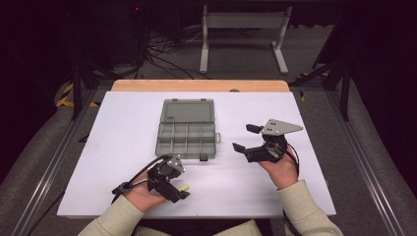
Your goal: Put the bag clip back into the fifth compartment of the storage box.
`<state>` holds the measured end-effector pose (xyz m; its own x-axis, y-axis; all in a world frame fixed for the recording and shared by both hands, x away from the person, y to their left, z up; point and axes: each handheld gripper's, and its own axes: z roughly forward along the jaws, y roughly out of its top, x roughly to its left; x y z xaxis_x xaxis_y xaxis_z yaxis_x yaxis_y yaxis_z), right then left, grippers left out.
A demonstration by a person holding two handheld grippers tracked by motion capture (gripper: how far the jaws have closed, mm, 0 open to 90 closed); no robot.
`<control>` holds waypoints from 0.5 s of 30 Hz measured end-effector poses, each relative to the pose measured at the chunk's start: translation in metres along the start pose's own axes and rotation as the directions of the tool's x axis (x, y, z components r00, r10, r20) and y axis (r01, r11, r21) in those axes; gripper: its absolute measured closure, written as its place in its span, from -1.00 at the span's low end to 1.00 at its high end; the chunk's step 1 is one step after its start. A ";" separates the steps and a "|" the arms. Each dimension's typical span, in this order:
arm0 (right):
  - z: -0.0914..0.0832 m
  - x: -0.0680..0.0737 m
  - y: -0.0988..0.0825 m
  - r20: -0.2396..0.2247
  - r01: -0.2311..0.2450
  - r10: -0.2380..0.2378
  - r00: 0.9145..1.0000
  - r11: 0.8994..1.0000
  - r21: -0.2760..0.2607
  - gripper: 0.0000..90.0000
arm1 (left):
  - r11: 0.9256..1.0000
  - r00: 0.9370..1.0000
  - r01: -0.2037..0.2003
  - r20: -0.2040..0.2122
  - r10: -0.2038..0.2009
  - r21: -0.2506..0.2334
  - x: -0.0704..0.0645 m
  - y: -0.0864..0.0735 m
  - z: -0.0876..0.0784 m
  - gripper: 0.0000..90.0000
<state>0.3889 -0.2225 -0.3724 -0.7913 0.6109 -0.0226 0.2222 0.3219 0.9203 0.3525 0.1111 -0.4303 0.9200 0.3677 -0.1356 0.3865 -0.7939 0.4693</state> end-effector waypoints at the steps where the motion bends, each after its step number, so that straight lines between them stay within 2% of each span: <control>1: 0.000 0.000 0.000 0.001 0.000 0.000 1.000 1.000 -0.001 -0.64 | 1.000 1.000 0.000 -0.003 0.000 0.003 0.000 0.000 0.001 -0.52; 7: 0.000 0.000 0.000 -0.001 -0.001 0.001 1.000 1.000 -0.001 -0.64 | 0.999 1.000 0.003 0.015 -0.003 0.034 -0.002 -0.004 0.007 -0.49; 11: 0.000 0.000 0.000 0.001 0.002 -0.002 1.000 1.000 0.001 -0.64 | 0.999 1.000 0.006 0.004 -0.006 0.039 -0.003 -0.005 0.007 -0.44; 15: 0.000 0.000 0.000 -0.001 0.000 0.000 1.000 1.000 0.004 -0.64 | 0.999 1.000 -0.005 -0.004 0.006 0.038 -0.004 -0.005 0.006 -0.30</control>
<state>0.3886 -0.2223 -0.3727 -0.7920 0.6101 -0.0222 0.2247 0.3251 0.9186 0.3473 0.1110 -0.4378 0.9219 0.3652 -0.1295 0.3837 -0.8140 0.4362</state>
